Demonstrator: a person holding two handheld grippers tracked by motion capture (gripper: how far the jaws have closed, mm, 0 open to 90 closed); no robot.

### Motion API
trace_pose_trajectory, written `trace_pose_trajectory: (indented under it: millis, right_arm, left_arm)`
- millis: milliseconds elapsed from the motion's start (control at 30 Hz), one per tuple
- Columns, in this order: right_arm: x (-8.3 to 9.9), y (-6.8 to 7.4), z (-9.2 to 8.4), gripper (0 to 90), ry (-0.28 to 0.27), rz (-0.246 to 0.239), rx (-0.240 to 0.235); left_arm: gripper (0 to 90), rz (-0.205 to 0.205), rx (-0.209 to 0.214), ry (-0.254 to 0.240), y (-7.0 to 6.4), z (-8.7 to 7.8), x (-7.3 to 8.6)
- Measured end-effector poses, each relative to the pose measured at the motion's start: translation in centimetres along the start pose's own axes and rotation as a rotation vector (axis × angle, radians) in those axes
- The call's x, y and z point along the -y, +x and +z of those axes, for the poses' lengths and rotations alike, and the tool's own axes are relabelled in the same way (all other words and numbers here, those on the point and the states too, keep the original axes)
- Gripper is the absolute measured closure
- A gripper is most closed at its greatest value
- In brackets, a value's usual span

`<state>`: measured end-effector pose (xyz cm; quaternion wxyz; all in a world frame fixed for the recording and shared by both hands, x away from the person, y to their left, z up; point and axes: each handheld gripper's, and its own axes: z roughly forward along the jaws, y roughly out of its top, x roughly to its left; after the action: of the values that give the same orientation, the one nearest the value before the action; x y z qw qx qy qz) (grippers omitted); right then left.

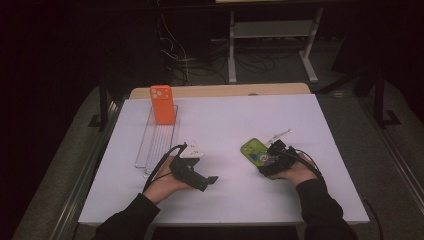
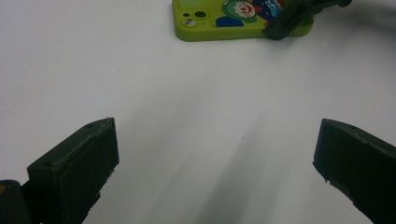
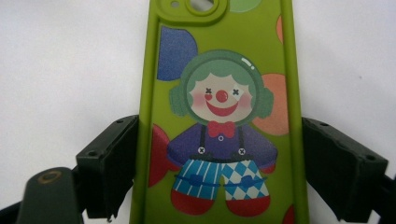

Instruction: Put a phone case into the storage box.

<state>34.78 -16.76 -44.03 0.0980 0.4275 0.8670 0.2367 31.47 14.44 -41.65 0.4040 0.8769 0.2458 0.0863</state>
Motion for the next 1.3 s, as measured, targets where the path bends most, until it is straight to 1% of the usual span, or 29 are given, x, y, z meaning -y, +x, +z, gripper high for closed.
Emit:
trace_pose_trajectory:
  millis: [67,100,167,200,233,267,367,400,467,500,533,567,600,633,667,700,733,767,833,867,933,1000,1067,1100,1133,1167,1200,1233,1300]
  right_arm:
    - [0.0,-0.1,0.0,15.2,-0.001,0.001,-0.003]
    - [0.0,-0.1,-0.1,15.2,-0.001,0.002,-0.007]
    - [0.0,-0.4,-0.2,15.2,-0.002,0.007,-0.027]
    - [0.0,-0.6,-0.3,15.2,-0.008,0.004,-0.025]
    - [0.0,-0.7,-0.5,15.2,-0.007,0.005,-0.026]
    - [-0.1,-0.9,-0.7,15.3,-0.014,0.008,-0.033]
    - [-0.5,-1.3,-1.6,15.2,-0.045,-0.002,-0.052]
    - [-0.6,-1.3,-1.8,15.2,-0.045,-0.005,-0.063]
    - [-0.8,-1.5,-2.3,15.2,-0.056,-0.037,-0.064]
    - [-0.9,-1.5,-2.6,15.2,-0.057,-0.044,-0.076]
    - [-1.0,-1.5,-2.8,15.2,-0.067,-0.054,-0.078]
    - [-1.1,-1.6,-2.9,15.2,-0.075,-0.07,-0.081]
    - [-1.2,-1.5,-3.1,15.2,-0.075,-0.08,-0.091]
    - [-1.4,-1.5,-3.3,15.2,-0.078,-0.105,-0.1]
    - [-1.5,-1.4,-3.4,15.2,-0.08,-0.122,-0.103]
    - [-1.6,-1.4,-3.5,15.2,-0.078,-0.128,-0.114]
    - [-1.8,-1.3,-3.6,15.2,-0.075,-0.154,-0.121]
    - [-1.9,-1.2,-3.7,15.2,-0.077,-0.179,-0.13]
    - [-2.2,-0.9,-3.9,15.2,-0.077,-0.205,-0.151]
    - [-2.3,-0.7,-4.1,15.2,-0.077,-0.218,-0.159]
    - [-2.6,-0.2,-4.3,15.2,-0.075,-0.259,-0.171]
    - [-2.9,0.2,-4.5,15.2,-0.079,-0.299,-0.175]
    - [-3.2,0.5,-4.5,15.2,-0.09,-0.351,-0.184]
    - [-3.3,0.7,-4.6,15.1,-0.087,-0.359,-0.192]
    - [-3.4,0.9,-4.6,15.2,-0.082,-0.37,-0.207]
    - [-3.5,1.1,-4.6,15.2,-0.08,-0.386,-0.219]
    - [-3.7,1.3,-4.5,15.2,-0.078,-0.408,-0.232]
    - [-3.8,1.5,-4.4,15.2,-0.077,-0.429,-0.241]
    - [-4.0,1.9,-4.3,15.1,-0.074,-0.46,-0.256]
  left_arm:
    - [0.0,-0.001,0.001,-0.002,0.1,0.0,0.0]
    - [0.0,-0.017,0.003,-0.011,0.0,0.0,-0.1]
    - [0.0,-0.024,0.014,-0.01,0.0,0.0,-0.2]
    - [0.0,-0.015,0.016,-0.003,0.1,-0.2,-0.4]
    - [0.0,-0.015,0.015,-0.006,0.1,-0.2,-0.5]
    - [0.0,-0.004,0.017,0.0,0.2,-0.4,-0.6]
    - [0.0,0.0,0.023,-0.012,0.5,-0.7,-1.3]
    - [0.0,-0.001,0.027,-0.018,0.5,-0.8,-1.6]
    - [0.0,0.024,0.036,-0.014,0.9,-1.1,-2.0]
    - [0.0,0.022,0.041,-0.017,0.9,-1.2,-2.1]
    - [0.0,0.037,0.048,-0.013,1.1,-1.3,-2.3]
    - [0.0,0.04,0.054,-0.011,1.2,-1.4,-2.5]
    - [0.0,0.057,0.063,-0.006,1.4,-1.6,-2.8]
    - [0.0,0.065,0.073,-0.007,1.5,-1.7,-3.0]
    - [0.0,0.076,0.079,-0.003,1.7,-1.9,-3.2]
    - [0.0,0.087,0.08,-0.008,1.8,-2.0,-3.5]
    - [0.0,0.099,0.083,-0.012,2.0,-2.1,-3.8]
    - [0.0,0.103,0.089,-0.016,2.1,-2.2,-4.0]
    - [0.0,0.11,0.101,-0.024,2.4,-2.4,-4.5]
    - [0.0,0.122,0.107,-0.026,2.5,-2.5,-4.7]
    - [0.0,0.138,0.119,-0.036,2.6,-2.6,-5.2]
    - [0.0,0.158,0.128,-0.031,2.7,-2.6,-5.6]
    - [0.0,0.174,0.149,-0.034,2.7,-2.6,-5.9]
    - [0.0,0.191,0.157,-0.027,2.7,-2.7,-6.1]
    - [0.0,0.196,0.166,-0.033,2.6,-2.6,-6.2]
    - [0.0,0.212,0.172,-0.025,2.7,-2.7,-6.4]
    - [0.0,0.206,0.18,-0.028,2.6,-2.7,-6.5]
    - [0.0,0.217,0.188,-0.026,2.6,-2.6,-6.7]
    - [0.0,0.226,0.205,-0.02,2.5,-2.5,-7.0]
